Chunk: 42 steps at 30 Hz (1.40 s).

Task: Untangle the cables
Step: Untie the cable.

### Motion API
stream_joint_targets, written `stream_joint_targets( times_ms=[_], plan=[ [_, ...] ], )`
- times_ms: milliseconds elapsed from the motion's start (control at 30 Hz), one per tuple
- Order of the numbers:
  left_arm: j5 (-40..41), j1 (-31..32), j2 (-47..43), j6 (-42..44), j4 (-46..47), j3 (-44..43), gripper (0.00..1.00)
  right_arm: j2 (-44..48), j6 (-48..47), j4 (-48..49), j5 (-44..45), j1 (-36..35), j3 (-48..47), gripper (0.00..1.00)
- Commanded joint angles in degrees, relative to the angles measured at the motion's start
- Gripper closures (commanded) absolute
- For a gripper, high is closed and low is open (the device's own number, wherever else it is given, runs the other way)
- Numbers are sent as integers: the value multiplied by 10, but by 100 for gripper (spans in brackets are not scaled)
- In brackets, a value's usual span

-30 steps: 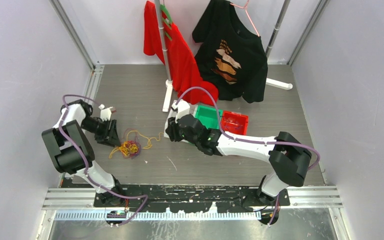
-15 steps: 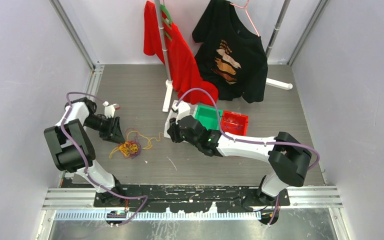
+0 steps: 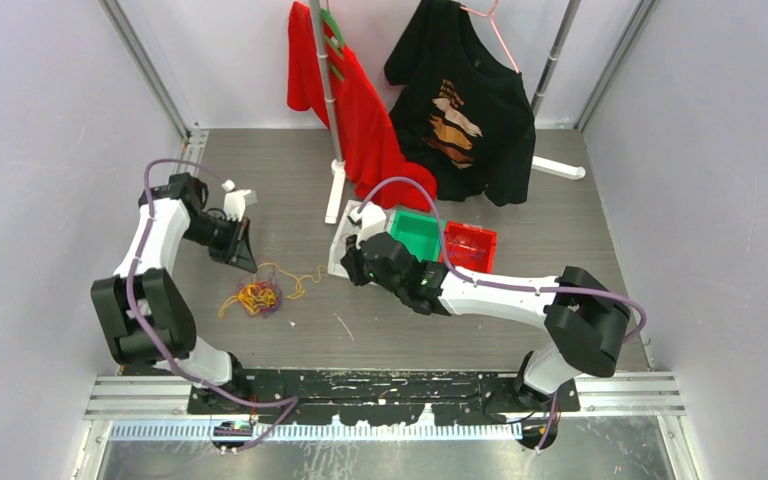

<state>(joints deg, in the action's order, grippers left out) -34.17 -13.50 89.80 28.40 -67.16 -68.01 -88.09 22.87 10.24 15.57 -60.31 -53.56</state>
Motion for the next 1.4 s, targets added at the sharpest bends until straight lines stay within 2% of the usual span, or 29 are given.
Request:
stream_joint_targets(
  times_ms=[0, 133, 167, 233, 300, 367, 433, 600, 800, 867, 900, 1000, 1067, 1133, 1167, 1367],
  plan=[
    [-29, 31, -69, -10, -50, -42, 100, 25, 13, 27, 10, -4, -4, 85],
    [-17, 36, -90, -7, -63, -44, 100, 30, 14, 24, 10, -3, -4, 85],
    [-5, 36, -91, -3, -61, -37, 96, 32, 13, 22, 11, -4, -3, 82],
    [40, 36, -83, 2, -44, -22, 68, 36, 12, 18, 14, -4, -2, 73],
    [76, 31, -71, 2, -10, -1, 53, 41, 8, 14, 16, -3, 0, 63],
    [96, 21, -54, 0, 26, 16, 40, 46, 7, 14, 20, -3, 4, 59],
    [111, 18, -29, 0, 62, 26, 37, 50, 7, 16, 19, -3, 8, 59],
    [117, 17, 29, -6, 104, 15, 36, 54, 12, 22, 11, -4, 20, 64],
    [100, 18, 92, -2, 125, 0, 40, 58, 17, 22, 2, -3, 23, 68],
    [82, 18, 106, 3, 119, -1, 45, 62, 19, 19, 1, -3, 23, 69],
    [72, 19, 111, 7, 112, -1, 49, 64, 19, 17, 1, -3, 23, 70],
    [33, 20, 113, 14, 79, -4, 74, 67, 24, 14, 3, -3, 24, 75],
    [9, 21, 94, 14, 58, -7, 87, 66, 29, 13, 5, -3, 23, 82],
    [-14, 21, 56, 13, 32, -14, 97, 65, 33, 8, 2, -4, 19, 85],
    [-25, 23, 36, 13, 11, -20, 100, 65, 34, 8, 1, -3, 18, 85],
    [-48, 37, -49, 28, -56, -38, 100, 64, 34, 17, 5, -3, 15, 87]
  ],
)
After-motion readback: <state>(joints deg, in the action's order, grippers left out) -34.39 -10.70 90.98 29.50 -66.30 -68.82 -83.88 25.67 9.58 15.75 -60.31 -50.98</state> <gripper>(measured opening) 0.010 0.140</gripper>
